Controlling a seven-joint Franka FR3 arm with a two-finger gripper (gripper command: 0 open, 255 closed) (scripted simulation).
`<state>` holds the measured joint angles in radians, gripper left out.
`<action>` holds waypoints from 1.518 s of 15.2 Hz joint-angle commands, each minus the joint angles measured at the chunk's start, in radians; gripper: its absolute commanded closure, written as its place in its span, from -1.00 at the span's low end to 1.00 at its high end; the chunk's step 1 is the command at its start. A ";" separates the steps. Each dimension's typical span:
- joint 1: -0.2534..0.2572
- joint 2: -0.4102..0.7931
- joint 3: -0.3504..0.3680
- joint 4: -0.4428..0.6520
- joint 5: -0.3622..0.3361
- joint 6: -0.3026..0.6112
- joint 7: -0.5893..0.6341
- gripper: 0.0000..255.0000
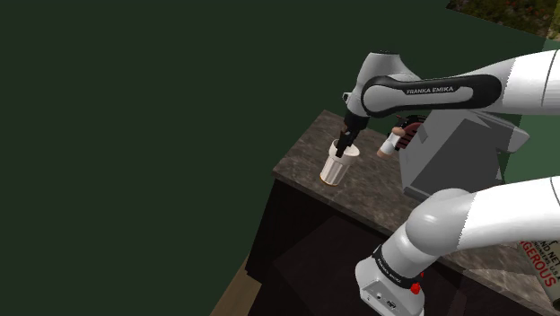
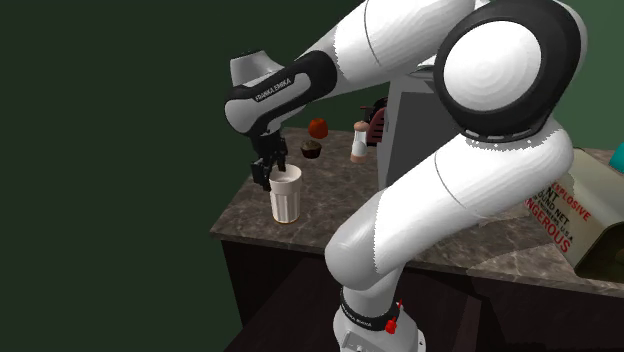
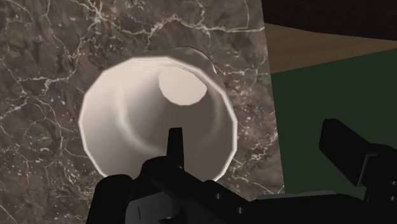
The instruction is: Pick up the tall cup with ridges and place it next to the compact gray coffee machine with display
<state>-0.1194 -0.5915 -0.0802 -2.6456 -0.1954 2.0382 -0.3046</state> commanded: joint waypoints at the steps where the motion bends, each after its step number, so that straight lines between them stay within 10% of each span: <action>1: -0.009 0.034 -0.008 -0.010 -0.020 0.058 -0.004 -1.00; 15: -0.020 0.083 -0.021 -0.066 -0.039 0.163 0.002 -1.00; 16: -0.020 0.083 -0.021 -0.066 -0.039 0.163 0.002 1.00; 23: -0.020 0.081 -0.021 -0.067 -0.039 0.162 0.002 1.00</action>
<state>-0.1391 -0.5112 -0.1004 -2.7109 -0.2338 2.2009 -0.3031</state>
